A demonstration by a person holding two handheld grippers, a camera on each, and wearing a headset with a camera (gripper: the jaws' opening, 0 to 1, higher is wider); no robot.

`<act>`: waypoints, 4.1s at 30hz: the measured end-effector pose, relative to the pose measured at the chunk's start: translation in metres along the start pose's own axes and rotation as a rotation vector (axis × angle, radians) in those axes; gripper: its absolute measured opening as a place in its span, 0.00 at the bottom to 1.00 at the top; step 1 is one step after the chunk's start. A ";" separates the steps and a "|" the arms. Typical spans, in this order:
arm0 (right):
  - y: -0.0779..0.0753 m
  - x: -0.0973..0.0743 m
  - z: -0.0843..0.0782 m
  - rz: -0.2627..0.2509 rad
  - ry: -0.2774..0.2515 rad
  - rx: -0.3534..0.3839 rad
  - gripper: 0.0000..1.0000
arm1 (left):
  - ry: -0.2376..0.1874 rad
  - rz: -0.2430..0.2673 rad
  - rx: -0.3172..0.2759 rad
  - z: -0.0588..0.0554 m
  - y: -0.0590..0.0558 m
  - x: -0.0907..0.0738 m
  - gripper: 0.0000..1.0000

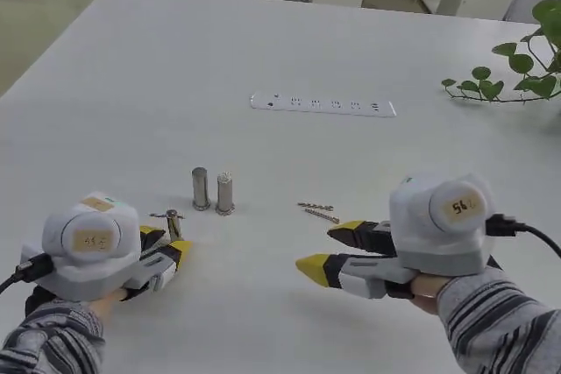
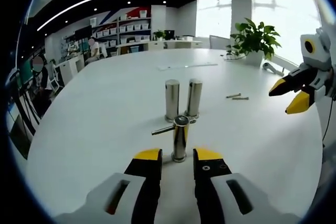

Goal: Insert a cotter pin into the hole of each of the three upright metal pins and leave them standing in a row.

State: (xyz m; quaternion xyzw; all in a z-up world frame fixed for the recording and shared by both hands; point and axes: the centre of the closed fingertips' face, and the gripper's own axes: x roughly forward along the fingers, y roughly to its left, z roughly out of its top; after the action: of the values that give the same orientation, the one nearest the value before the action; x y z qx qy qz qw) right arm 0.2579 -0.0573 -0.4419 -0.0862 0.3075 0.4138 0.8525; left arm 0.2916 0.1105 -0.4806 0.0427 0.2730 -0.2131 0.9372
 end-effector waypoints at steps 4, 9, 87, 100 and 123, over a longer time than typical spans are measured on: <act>0.000 0.000 0.003 0.000 -0.009 0.003 0.35 | -0.020 -0.011 -0.013 0.004 -0.002 -0.008 0.31; -0.001 0.001 0.013 0.001 -0.030 0.001 0.35 | -0.043 -0.041 0.007 0.008 -0.007 -0.018 0.40; -0.004 0.120 0.060 -0.133 -0.093 -0.006 0.08 | -0.119 -0.033 0.029 0.024 -0.015 -0.074 0.97; 0.013 0.082 0.039 -0.212 -0.094 0.025 0.08 | -0.129 -0.039 0.032 0.027 -0.018 -0.074 0.97; 0.038 0.058 0.017 -0.322 -0.085 0.090 0.08 | -0.134 -0.059 0.043 0.028 -0.021 -0.073 0.97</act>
State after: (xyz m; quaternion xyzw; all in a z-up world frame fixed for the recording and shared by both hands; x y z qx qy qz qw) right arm 0.2639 0.0118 -0.4592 -0.0784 0.2717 0.2610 0.9230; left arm 0.2412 0.1128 -0.4174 0.0405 0.2062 -0.2487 0.9455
